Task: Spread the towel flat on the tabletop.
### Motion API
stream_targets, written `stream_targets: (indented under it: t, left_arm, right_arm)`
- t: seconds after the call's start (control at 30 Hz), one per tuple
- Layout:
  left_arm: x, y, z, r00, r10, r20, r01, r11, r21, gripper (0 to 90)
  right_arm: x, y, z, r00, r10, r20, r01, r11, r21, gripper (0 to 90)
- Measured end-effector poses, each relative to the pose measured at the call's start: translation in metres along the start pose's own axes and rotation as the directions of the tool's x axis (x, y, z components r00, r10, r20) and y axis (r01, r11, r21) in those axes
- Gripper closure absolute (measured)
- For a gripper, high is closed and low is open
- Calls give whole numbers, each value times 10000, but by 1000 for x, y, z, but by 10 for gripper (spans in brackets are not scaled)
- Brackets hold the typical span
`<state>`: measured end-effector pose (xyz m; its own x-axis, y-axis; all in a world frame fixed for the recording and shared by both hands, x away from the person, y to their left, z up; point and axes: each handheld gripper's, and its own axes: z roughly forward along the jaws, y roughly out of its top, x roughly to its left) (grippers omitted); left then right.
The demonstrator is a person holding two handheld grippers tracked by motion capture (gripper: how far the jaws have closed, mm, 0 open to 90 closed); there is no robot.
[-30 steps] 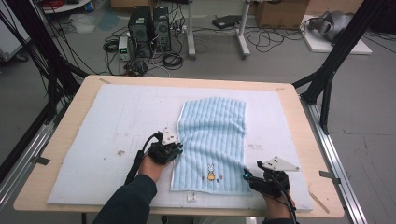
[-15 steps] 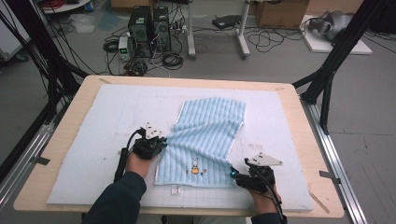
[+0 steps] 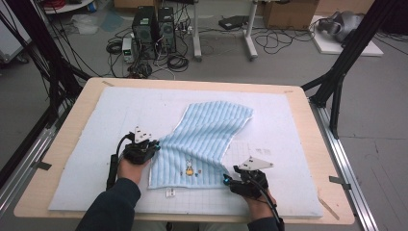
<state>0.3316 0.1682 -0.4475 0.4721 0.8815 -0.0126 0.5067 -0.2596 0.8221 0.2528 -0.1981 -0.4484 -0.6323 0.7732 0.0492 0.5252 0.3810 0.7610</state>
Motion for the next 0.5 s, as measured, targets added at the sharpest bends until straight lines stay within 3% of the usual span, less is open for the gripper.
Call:
stream_targets:
  t: [0.1,0.17,0.23,0.5]
  left_arm:
    - [5,-3,-6,9975,-656,252,658,9978,-72,521]
    - [8,-6,-11,9958,-798,437,804,9967,-117,458]
    - [9,-9,-18,9932,-952,674,970,9950,-235,433]
    - [7,-32,-47,9812,-1151,1548,1217,9920,-339,418]
  right_arm:
    - [1,0,2,9999,-112,-92,113,9999,111,600]
    - [0,0,1,9994,-146,-312,151,9998,150,758]
    - [0,0,-1,9985,-77,-537,90,9997,245,863]
    - [-1,-13,-22,9998,-208,46,207,9991,365,870]
